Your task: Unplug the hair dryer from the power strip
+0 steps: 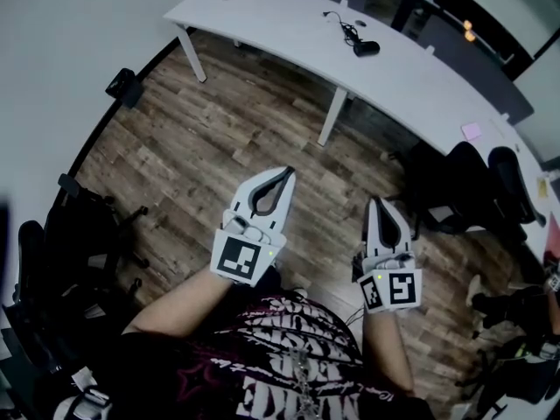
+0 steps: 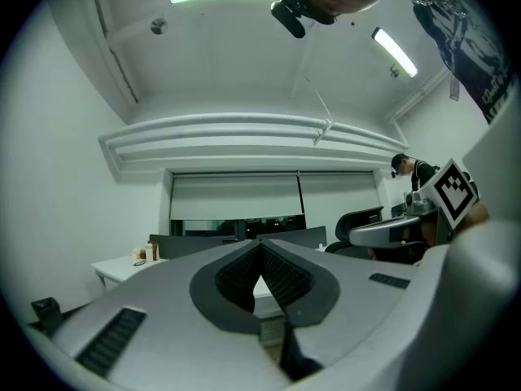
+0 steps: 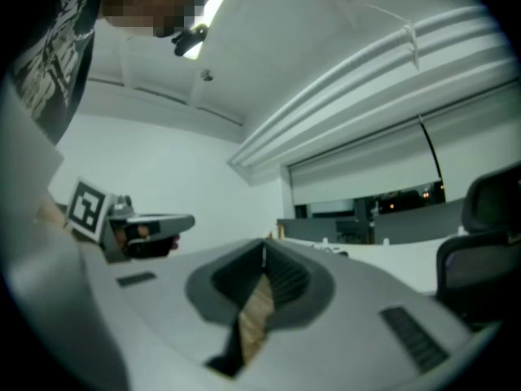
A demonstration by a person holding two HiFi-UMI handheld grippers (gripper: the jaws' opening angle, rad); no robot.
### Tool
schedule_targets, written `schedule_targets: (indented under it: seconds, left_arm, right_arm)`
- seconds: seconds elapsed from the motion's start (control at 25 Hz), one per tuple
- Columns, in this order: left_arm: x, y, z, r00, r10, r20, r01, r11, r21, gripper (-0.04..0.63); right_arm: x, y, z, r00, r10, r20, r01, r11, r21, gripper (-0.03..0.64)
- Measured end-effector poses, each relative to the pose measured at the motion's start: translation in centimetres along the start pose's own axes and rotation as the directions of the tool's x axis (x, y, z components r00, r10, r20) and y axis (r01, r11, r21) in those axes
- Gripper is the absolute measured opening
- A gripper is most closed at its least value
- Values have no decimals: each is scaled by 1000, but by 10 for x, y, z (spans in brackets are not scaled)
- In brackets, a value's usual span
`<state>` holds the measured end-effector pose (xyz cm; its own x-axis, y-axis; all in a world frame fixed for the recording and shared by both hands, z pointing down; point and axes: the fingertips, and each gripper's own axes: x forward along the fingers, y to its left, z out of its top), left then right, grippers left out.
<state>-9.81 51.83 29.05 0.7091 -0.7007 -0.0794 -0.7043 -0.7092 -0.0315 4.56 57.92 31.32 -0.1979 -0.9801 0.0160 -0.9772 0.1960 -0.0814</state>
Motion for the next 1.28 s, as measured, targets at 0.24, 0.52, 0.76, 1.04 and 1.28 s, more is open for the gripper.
schedule_targets:
  seconds: [0.24, 0.52, 0.76, 1.04, 1.28]
  left_arm:
    - [5, 9, -7, 1000, -2, -18, 2, 1000, -8, 25]
    - [10, 19, -19, 999, -20, -33, 20, 1000, -5, 25]
    - [23, 40, -22, 999, -23, -39, 23, 1000, 1, 25]
    - [35, 70, -18, 998, -31, -47, 31, 1000, 5, 25]
    - [42, 123, -8, 1000, 22, -11, -22, 1000, 6, 25]
  right_arm:
    - [8, 5, -5, 1000, 11, -21, -12, 1000, -3, 32]
    - [21, 11, -15, 999, 15, -32, -15, 1000, 19, 32]
    - [43, 19, -12, 999, 35, -15, -35, 999, -3, 32]
    - [69, 16, 1, 1000, -3, 5, 3, 1000, -21, 32]
    - [88, 0, 11, 997, -71, 21, 71, 997, -39, 32]
